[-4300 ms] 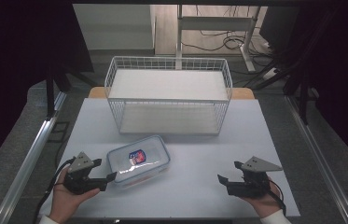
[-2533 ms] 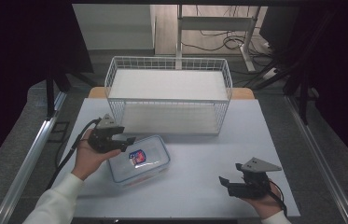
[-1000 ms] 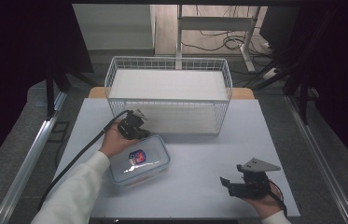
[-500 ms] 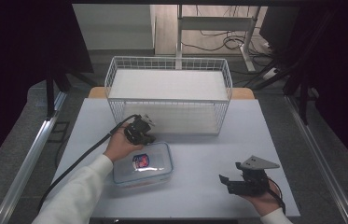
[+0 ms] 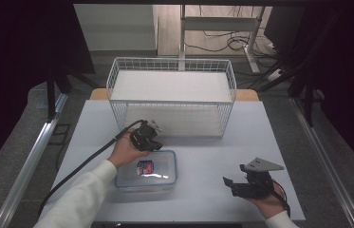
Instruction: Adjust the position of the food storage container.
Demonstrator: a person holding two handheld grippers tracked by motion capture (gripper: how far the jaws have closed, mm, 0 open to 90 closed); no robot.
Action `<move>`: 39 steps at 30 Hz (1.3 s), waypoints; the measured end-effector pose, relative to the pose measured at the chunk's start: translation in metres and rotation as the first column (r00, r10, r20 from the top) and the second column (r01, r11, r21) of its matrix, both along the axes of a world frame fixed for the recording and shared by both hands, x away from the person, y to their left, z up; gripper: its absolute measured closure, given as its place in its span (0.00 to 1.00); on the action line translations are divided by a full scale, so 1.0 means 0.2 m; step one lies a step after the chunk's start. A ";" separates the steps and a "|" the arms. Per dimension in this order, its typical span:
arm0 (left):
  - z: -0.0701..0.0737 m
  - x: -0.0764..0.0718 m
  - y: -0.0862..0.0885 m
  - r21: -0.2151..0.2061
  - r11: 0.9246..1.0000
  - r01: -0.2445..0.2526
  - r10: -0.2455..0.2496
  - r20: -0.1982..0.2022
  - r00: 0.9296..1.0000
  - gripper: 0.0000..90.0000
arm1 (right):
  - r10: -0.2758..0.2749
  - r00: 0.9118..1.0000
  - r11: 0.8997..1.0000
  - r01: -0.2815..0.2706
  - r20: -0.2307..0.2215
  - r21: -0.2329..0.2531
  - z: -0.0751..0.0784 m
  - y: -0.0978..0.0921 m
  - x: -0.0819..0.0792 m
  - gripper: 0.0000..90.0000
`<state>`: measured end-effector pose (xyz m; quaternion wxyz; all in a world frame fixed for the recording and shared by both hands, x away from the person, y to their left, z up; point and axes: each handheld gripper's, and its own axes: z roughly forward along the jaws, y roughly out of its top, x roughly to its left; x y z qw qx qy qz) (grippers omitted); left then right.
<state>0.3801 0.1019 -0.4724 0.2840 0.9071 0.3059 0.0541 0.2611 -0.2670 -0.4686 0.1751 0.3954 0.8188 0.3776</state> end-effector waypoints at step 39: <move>-0.06 -0.55 0.74 -0.116 0.933 -0.340 0.340 -0.027 0.940 1.00 | 0.036 0.999 0.999 -0.037 0.040 0.026 0.06 0.03 -0.04 0.22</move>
